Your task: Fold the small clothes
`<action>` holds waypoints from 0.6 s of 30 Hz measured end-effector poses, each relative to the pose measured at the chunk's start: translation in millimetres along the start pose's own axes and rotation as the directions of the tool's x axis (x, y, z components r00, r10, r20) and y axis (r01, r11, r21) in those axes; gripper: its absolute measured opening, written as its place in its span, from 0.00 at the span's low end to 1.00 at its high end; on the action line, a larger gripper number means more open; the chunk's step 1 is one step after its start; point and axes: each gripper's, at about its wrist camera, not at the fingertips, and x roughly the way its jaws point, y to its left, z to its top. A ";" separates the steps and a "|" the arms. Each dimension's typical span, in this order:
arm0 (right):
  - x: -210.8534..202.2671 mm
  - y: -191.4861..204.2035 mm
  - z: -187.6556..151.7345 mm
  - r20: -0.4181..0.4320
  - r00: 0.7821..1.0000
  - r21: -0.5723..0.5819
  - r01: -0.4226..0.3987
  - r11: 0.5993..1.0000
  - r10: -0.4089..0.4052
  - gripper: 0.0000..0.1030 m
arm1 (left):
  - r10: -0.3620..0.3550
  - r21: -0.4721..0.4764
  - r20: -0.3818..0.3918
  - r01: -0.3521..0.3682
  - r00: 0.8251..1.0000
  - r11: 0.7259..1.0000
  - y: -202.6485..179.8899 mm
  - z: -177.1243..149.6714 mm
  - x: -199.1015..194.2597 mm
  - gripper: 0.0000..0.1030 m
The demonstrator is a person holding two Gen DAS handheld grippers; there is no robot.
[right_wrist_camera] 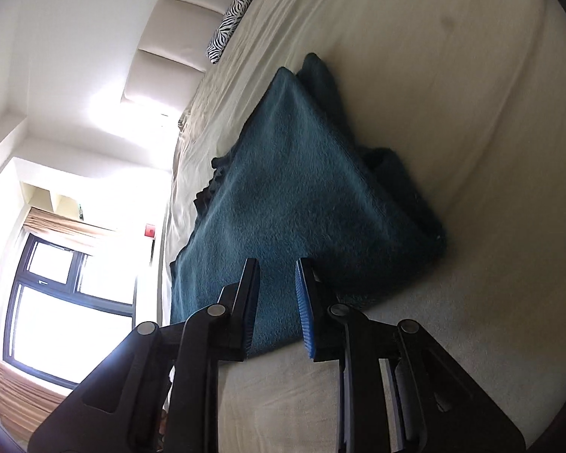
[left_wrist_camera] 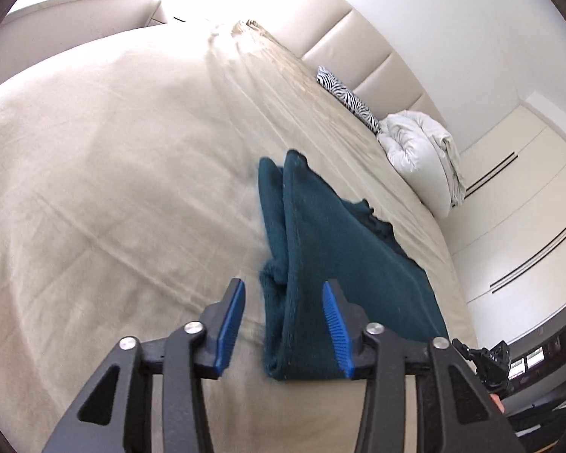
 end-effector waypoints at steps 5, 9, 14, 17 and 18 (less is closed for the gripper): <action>50.6 62.2 2.1 -0.093 0.994 -0.096 -0.059 0.994 0.050 0.30 | -0.036 -0.036 -0.089 0.033 0.995 0.999 -2.7 16.0 37.6 0.57; 105.0 108.6 -7.6 -0.177 0.981 -0.168 -0.111 0.979 0.081 0.47 | -0.089 -0.155 -0.166 0.063 0.982 0.986 4.4 12.1 68.9 0.58; 162.3 139.3 -16.6 -0.294 0.946 -0.163 -0.186 0.969 0.133 0.47 | -0.154 -0.244 -0.179 0.108 0.972 0.964 16.6 15.9 81.2 0.57; 178.8 144.6 -21.6 -0.338 0.926 -0.138 -0.225 0.964 0.168 0.47 | -0.173 -0.221 -0.216 0.124 0.961 0.967 14.0 15.0 84.5 0.57; 181.6 145.4 -23.7 -0.349 0.920 -0.131 -0.234 0.963 0.176 0.47 | -0.186 -0.224 -0.227 0.135 0.956 0.965 14.5 14.8 85.4 0.56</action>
